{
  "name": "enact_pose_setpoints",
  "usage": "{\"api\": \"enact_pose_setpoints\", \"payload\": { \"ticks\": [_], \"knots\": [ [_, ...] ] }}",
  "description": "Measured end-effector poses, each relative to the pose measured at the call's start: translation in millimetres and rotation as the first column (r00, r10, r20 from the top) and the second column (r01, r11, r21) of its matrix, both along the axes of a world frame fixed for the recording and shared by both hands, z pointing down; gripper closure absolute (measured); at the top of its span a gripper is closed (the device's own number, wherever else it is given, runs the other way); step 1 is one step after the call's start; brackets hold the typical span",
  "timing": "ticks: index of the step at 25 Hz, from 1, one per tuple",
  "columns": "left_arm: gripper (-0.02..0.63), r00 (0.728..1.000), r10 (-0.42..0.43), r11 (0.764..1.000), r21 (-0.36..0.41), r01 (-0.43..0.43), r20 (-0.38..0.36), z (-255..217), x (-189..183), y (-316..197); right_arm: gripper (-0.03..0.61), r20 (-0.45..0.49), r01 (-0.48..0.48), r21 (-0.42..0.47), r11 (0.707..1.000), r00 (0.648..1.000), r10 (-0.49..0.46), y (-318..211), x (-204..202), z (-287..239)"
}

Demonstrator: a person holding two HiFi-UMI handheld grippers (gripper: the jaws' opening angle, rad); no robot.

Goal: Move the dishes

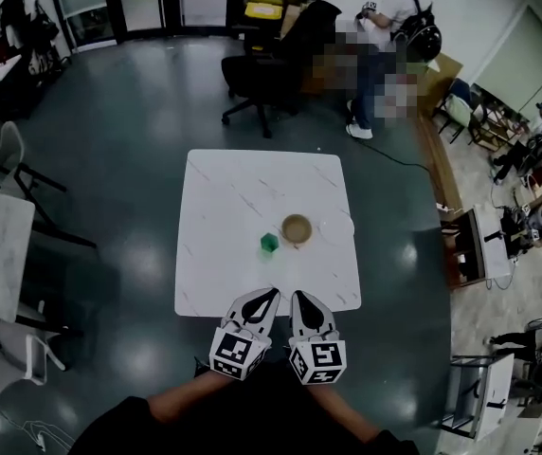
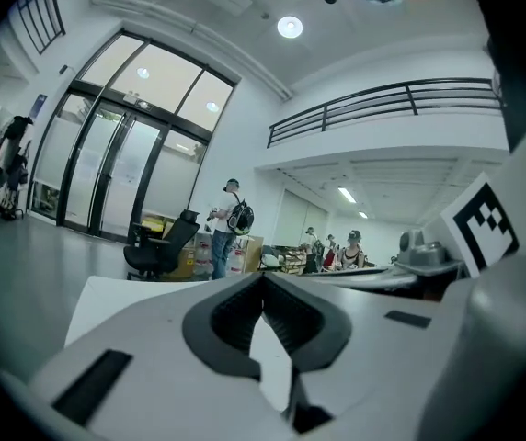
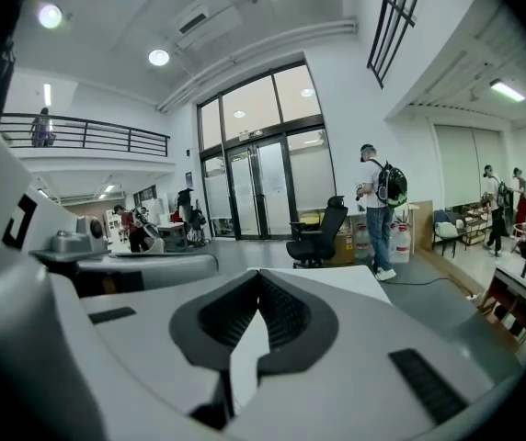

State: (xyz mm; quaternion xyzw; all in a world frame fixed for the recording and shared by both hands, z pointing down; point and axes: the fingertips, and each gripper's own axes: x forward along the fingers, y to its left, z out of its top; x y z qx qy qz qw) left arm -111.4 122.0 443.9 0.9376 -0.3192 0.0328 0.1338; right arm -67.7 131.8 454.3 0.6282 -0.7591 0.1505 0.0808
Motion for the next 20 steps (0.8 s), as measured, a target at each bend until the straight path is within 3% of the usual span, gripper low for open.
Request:
{"api": "enact_pose_setpoints", "payload": {
  "ticks": [9, 20],
  "knots": [
    [0.595, 0.999, -0.028, 0.998, 0.052, 0.029, -0.019, -4, -15, -9, 0.561, -0.074, -0.022, 0.059, 0.998, 0.997, 0.026, -5, 0, -7],
    [0.595, 0.997, -0.066, 0.994, 0.09, 0.069, -0.031, -10, -45, -16, 0.561, -0.091, 0.065, 0.06, 0.996, 0.994, -0.059, -18, -45, -7]
  ]
}}
